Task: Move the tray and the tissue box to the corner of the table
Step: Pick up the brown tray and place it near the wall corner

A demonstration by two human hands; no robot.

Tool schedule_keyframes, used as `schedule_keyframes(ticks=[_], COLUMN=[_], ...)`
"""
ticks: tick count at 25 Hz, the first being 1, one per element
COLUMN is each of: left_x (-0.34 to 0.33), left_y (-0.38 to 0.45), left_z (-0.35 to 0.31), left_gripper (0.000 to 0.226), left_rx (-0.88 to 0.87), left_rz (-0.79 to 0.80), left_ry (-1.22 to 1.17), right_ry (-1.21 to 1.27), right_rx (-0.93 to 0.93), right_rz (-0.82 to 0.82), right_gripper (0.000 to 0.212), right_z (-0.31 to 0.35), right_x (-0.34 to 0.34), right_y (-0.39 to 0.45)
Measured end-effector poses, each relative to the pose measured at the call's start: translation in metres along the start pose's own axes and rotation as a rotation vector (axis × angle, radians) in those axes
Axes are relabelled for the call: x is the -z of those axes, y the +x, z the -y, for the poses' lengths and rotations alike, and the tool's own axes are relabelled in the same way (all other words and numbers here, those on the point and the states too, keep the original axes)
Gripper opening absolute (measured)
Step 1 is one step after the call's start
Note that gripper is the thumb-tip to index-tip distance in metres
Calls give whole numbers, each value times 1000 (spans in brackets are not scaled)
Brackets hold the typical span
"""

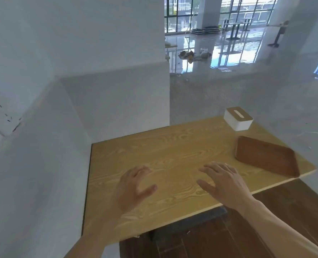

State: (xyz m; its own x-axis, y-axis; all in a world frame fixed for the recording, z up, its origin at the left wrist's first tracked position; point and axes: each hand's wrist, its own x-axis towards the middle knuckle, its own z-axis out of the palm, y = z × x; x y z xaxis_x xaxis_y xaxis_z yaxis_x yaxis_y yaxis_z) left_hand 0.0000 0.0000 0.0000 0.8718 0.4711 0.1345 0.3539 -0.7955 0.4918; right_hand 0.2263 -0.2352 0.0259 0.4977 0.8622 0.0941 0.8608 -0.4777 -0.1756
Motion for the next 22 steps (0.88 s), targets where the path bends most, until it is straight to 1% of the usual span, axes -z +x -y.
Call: schedule_keyframes(ticks=[4,8,13,17,22], left_x=[-19,-42,-86,-131,-172], left_y=[18,46,88,117,145], left_z=[-26,-62,-123,-179,-235], left_gripper=[80,77,73,69,74], left_rx=[-122,-202,-269,-313,-352], left_rz=[121,159,275,338,390], left_ry=[-1,-23,-8,-10,1], right_ry=[-12,10,29,33,56], right_rx=[-73,-173,-315,-393,-450], right_rz=[-16,-36,-67,-48,-44], right_gripper=[63,69,70,62,66], right_z=[-20,-50,-115,-173,-234], right_x=[-5,1,10,22,32], right_y=[-28,-54,-96,-126,-153])
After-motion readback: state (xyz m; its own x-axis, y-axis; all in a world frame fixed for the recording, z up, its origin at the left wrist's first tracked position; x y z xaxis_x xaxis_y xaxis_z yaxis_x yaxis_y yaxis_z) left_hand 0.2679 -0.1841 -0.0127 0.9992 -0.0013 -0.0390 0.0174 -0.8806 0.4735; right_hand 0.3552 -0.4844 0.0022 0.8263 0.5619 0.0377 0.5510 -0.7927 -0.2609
